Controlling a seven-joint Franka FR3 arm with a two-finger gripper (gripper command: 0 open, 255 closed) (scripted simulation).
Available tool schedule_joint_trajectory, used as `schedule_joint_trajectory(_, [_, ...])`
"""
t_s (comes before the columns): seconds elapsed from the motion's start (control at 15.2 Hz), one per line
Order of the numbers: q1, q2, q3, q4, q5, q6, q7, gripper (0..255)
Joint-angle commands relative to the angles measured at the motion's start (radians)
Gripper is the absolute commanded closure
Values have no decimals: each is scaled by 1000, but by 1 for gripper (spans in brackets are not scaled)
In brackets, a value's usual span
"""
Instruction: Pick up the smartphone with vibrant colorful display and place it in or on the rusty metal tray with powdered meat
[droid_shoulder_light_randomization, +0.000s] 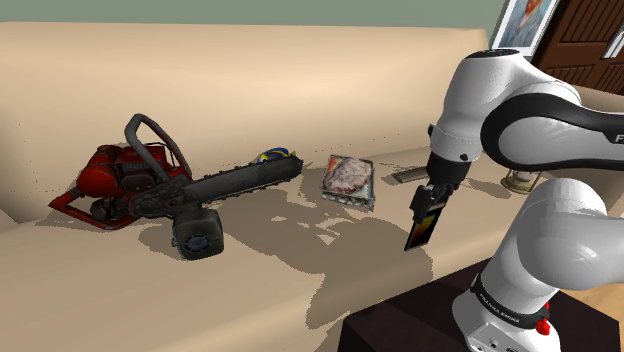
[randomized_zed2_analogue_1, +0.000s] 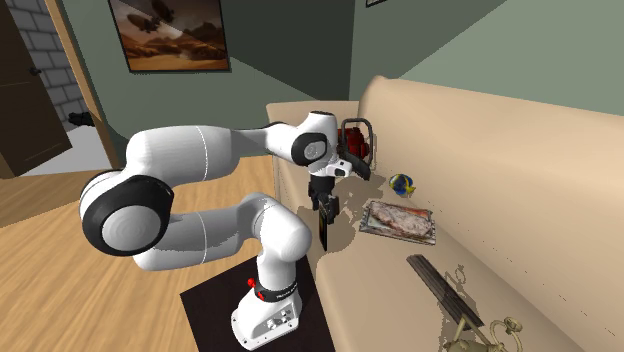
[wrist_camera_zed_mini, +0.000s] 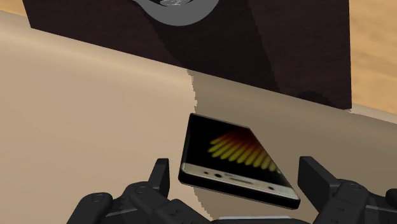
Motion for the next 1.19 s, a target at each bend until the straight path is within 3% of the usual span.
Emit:
schedule_joint_trajectory(0.0, [1, -1, 1, -3, 1, 2, 0, 0])
schedule_joint_trajectory(0.26, [1, -1, 1, -3, 1, 2, 0, 0])
schedule_joint_trajectory(0.33, [1, -1, 1, -3, 1, 2, 0, 255])
schedule_joint_trajectory(0.92, [1, -1, 1, -3, 1, 2, 0, 255])
schedule_joint_trajectory(1.12, [-4, 3, -5, 39, -5, -35, -1, 255])
